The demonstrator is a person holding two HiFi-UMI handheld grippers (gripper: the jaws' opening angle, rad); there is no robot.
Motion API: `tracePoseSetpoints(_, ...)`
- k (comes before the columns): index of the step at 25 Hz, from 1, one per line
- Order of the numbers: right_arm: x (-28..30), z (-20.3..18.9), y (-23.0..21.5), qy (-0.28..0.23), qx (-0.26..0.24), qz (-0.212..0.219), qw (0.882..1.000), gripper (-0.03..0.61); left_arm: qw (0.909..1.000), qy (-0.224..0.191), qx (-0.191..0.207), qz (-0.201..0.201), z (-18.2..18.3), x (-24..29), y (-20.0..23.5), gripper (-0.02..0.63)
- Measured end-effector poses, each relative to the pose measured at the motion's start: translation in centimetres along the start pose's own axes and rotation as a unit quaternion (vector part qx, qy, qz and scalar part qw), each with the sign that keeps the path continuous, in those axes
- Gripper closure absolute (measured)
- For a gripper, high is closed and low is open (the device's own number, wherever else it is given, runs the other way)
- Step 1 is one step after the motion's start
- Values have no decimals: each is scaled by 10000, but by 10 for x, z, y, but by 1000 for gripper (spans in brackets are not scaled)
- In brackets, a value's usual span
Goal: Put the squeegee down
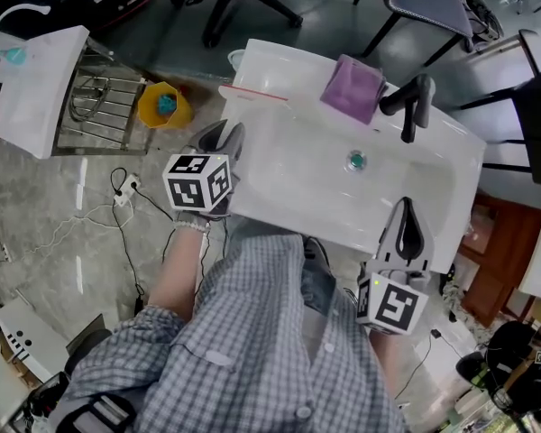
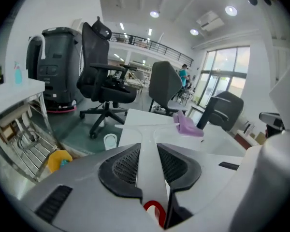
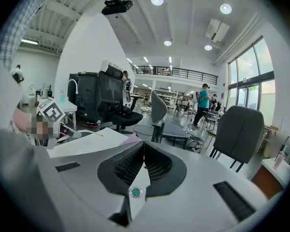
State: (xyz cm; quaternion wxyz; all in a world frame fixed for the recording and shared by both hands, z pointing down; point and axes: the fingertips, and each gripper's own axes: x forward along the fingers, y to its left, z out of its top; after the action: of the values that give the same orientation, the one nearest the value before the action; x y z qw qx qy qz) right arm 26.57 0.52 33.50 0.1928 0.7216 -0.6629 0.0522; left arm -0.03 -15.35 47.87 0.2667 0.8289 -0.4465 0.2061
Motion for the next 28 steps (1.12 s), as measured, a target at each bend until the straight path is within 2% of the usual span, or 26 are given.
tracePoseSetpoints(3, 1, -1, 1, -12, 51, 24, 10000, 569, 9990, 194, 357, 194, -4, 5, 1, 511)
tracePoseSetpoints(8, 0, -1, 2, 1, 70, 42, 10000, 569, 9973, 289, 389, 560, -5, 9, 11, 511)
tracePoseSetpoints(13, 0, -6, 1, 75, -17, 37, 10000, 569, 9959, 363, 478, 684, -12, 15, 15, 511)
tracePoseSetpoints(18, 0, -8, 2, 181, -40, 43, 9998, 569, 9919, 556, 768, 845, -19, 19, 17, 509)
tracePoseSetpoints(28, -2, -5, -4, 71, 1, -50, 10000, 569, 9870, 903, 1015, 863, -34, 25, 16, 505)
